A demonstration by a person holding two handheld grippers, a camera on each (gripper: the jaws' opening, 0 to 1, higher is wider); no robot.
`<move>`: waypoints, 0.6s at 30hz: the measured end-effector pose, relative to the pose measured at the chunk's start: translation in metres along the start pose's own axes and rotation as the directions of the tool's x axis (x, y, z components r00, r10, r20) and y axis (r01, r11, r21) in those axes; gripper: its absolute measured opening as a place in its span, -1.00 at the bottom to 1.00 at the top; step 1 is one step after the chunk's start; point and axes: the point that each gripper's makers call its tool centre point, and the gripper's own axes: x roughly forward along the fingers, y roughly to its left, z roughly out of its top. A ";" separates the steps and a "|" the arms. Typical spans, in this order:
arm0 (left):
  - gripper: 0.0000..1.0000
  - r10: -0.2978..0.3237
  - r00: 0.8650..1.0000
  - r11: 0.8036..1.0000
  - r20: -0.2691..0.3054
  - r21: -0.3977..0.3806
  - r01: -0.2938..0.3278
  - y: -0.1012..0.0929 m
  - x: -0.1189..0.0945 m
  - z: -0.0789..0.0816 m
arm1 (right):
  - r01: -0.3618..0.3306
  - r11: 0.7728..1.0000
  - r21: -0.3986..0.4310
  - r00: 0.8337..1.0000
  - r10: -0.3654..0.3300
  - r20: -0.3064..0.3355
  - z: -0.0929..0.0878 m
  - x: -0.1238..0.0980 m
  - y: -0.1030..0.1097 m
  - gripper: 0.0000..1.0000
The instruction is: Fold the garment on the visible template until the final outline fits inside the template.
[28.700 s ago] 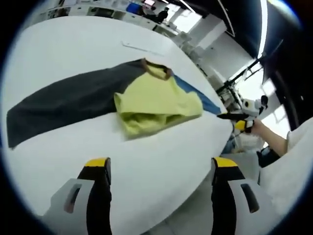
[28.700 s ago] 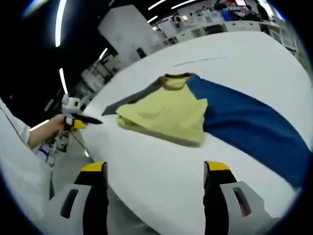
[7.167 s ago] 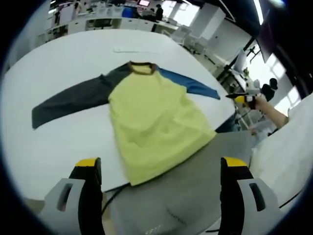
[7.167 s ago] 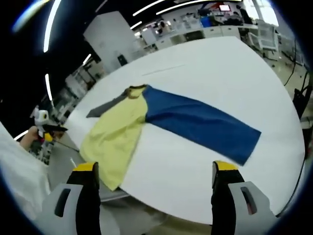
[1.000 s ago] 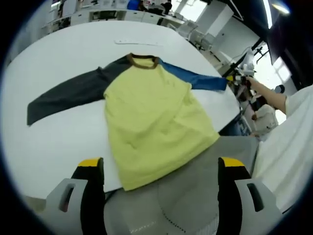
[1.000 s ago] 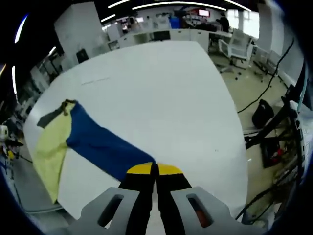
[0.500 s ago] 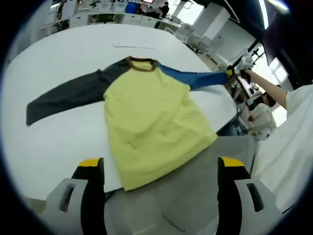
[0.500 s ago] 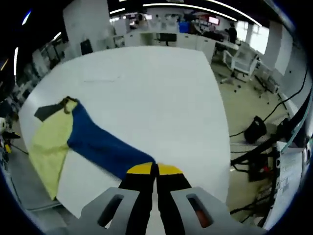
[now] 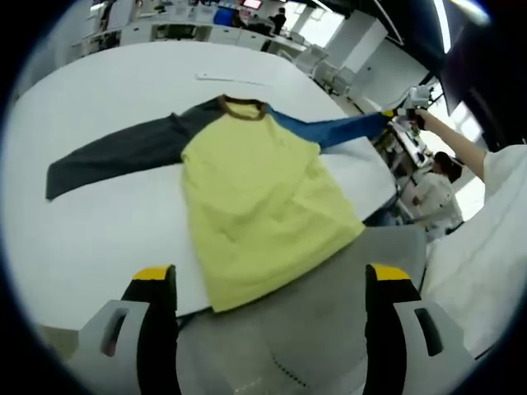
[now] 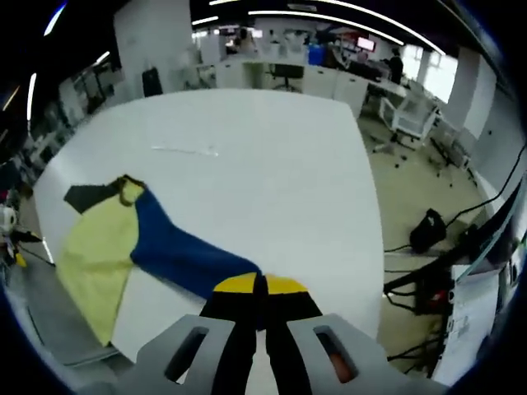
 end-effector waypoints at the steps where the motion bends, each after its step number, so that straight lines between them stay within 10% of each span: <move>1: 0.82 -0.001 1.000 1.000 0.001 0.002 0.001 0.000 -0.001 0.000 | 0.000 1.000 0.004 1.000 0.000 0.008 0.003 -0.005 0.005 -0.96; 18: 0.82 -0.028 0.999 0.999 0.021 0.045 0.027 0.006 -0.018 0.001 | -0.016 1.000 -0.010 0.996 0.016 0.083 0.045 -0.043 0.039 -0.96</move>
